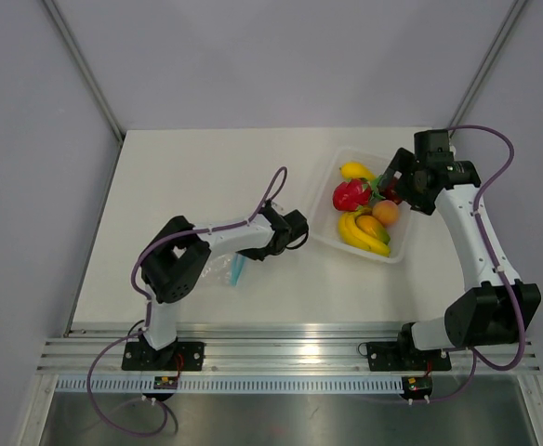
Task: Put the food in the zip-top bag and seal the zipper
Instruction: Pick up the zipper food storage bag at the center of the board, then open the zipper of the food storage bag, then pick up the fake fruit from the bin, then place the fake fruit in the zipper food storage bag.
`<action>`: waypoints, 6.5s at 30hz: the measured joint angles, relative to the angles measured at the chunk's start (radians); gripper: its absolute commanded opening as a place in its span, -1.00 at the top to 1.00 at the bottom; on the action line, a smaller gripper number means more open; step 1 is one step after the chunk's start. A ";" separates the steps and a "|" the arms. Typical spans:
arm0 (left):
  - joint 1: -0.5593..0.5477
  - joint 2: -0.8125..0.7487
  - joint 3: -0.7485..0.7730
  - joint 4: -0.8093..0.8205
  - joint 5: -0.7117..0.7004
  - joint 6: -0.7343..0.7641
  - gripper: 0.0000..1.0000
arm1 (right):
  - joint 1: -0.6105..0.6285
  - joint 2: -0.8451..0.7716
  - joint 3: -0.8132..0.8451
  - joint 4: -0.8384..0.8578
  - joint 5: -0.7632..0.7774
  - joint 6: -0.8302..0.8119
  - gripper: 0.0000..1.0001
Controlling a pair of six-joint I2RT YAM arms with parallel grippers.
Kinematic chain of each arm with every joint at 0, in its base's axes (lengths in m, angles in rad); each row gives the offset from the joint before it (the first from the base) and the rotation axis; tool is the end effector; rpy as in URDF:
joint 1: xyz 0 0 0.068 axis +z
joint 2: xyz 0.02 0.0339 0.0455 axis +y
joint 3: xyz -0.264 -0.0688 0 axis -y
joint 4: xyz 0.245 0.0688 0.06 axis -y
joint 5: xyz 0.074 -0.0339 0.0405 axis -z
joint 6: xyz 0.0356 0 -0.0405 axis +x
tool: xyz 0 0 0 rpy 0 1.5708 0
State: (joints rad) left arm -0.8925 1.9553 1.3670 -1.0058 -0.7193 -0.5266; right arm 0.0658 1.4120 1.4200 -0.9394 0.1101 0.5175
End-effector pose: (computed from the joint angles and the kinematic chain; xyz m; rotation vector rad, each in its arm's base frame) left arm 0.2403 -0.2608 0.1714 0.4818 2.5420 0.7577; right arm 0.2877 0.0150 0.3484 0.6035 2.4232 0.1059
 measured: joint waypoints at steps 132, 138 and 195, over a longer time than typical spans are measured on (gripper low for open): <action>0.256 -0.168 0.490 -0.040 0.584 0.081 1.00 | 0.235 0.431 -0.004 0.076 -0.163 -0.377 0.84; 0.256 -0.167 0.490 -0.040 0.581 0.081 1.00 | 0.235 0.410 0.048 0.007 -0.180 -0.375 1.00; 0.200 -0.071 0.548 0.058 0.771 -0.109 1.00 | 0.430 -0.116 -0.105 0.682 0.052 0.472 1.00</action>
State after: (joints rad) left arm -0.6930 1.8843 1.9152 -0.9482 0.0521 -0.6357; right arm 0.4953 1.2964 1.3151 -0.2573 0.1623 0.9890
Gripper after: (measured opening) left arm 0.007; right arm 0.221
